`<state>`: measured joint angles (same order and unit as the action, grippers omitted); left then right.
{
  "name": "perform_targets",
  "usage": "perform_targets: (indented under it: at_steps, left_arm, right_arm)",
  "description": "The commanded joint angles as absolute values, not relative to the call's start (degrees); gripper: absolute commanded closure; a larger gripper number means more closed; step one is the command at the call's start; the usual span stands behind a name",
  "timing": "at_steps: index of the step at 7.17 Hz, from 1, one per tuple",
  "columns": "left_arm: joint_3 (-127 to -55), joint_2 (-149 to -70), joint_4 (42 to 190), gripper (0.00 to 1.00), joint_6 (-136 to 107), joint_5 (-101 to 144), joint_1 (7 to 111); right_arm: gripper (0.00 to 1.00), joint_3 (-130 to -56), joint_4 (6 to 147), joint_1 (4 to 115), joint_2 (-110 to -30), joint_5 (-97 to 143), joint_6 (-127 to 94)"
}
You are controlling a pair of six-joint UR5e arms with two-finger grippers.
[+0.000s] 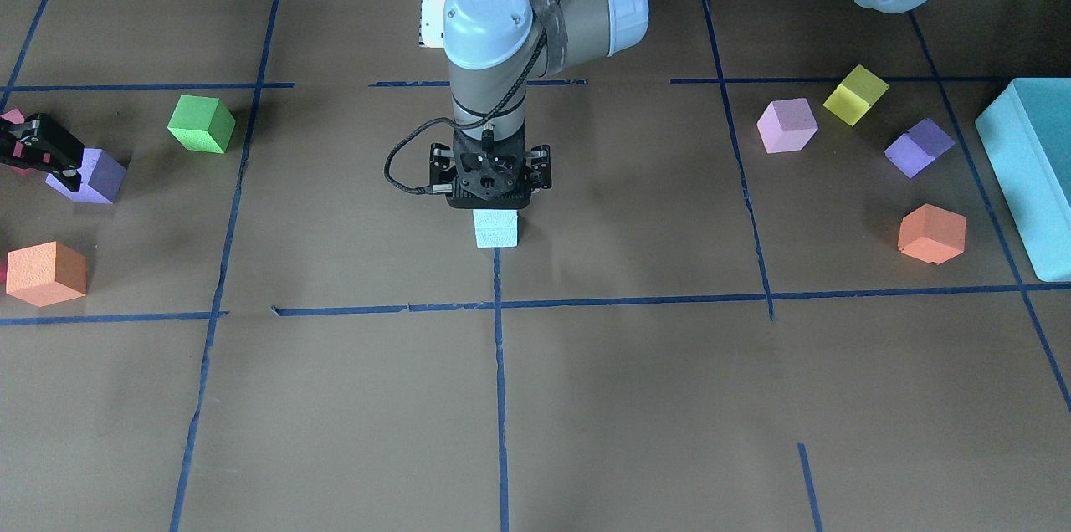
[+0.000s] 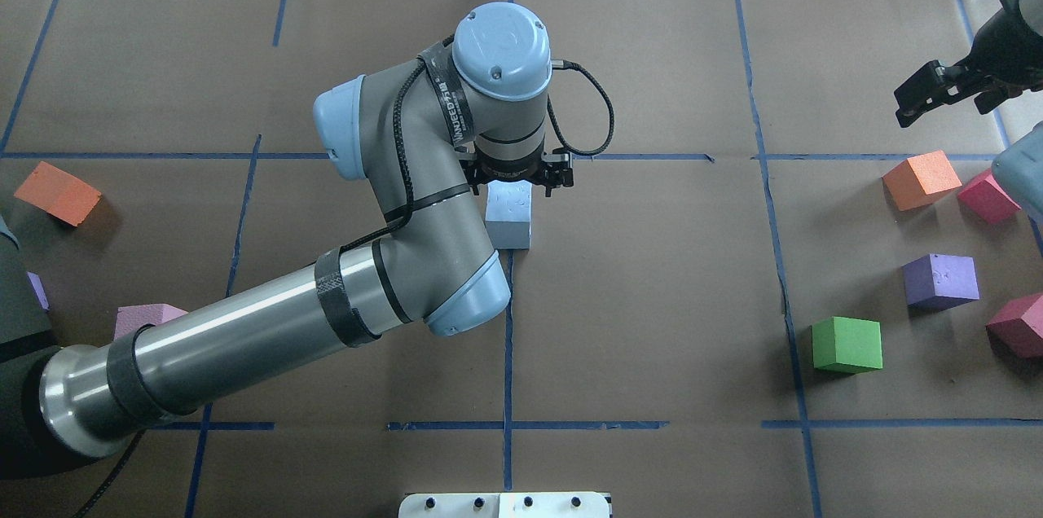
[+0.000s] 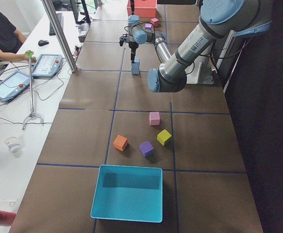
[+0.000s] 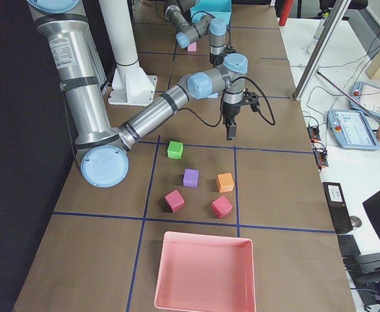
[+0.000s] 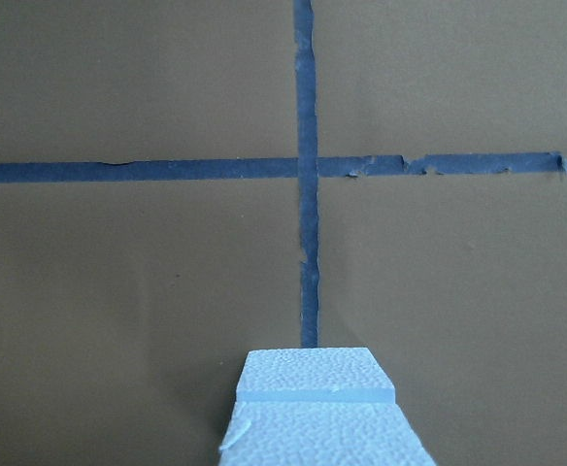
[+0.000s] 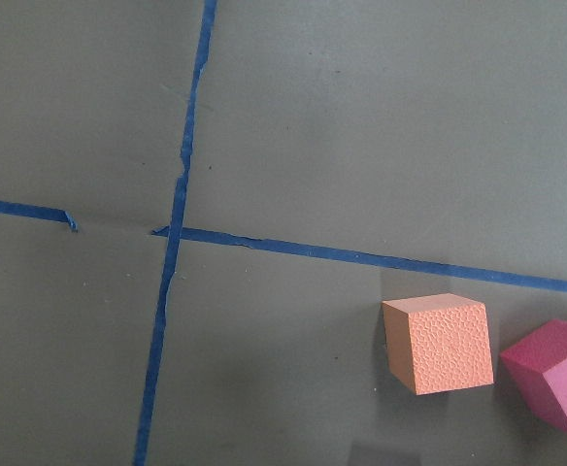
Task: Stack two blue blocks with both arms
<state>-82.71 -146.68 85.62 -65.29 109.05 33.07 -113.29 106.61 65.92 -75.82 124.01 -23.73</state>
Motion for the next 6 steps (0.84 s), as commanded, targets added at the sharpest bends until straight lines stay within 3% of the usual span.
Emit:
perform_targets:
  at_steps: [1, 3, 6]
  left_arm:
    - [-92.7, -144.4, 80.0, 0.00, -65.0, 108.7, 34.5]
    - [-100.8, -139.5, 77.2, 0.00, -64.4, 108.8, 36.9]
    - [-112.0, -122.3, 78.2, 0.00, -44.7, 109.5, 43.9]
  right_arm:
    - [0.00, -113.3, 106.6, 65.9, -75.8, 124.1, -23.7]
    - [0.00, -113.0, 106.6, 65.9, -75.8, 124.0, -23.6]
    - [0.00, -113.0, 106.6, 66.1, -75.8, 124.1, -23.1]
